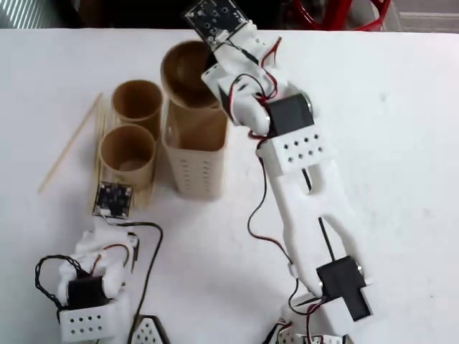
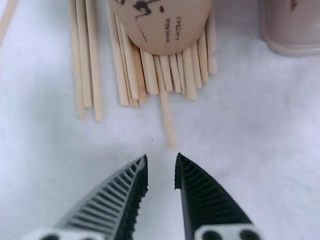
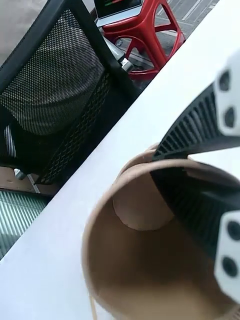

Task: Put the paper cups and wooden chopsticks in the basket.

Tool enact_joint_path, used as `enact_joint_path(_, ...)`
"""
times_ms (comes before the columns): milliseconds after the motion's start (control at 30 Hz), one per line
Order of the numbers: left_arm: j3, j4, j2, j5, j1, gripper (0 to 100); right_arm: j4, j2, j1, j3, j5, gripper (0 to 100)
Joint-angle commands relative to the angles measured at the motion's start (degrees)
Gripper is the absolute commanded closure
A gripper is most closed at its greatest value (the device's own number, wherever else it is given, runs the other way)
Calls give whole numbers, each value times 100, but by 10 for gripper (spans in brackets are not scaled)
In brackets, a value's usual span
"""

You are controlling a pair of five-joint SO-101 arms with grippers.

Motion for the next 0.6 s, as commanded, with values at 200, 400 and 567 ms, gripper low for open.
enact_joint_path(200,-9,35,-48,-18,57,890,-48,4,303,-237,-9,980)
enact_joint_path(400,-9,35,-48,-18,57,890,154,-22,286,-246,0,813)
enact_joint_path(567,-9,35,-48,-18,57,890,180,-40,312,-273,-26,752)
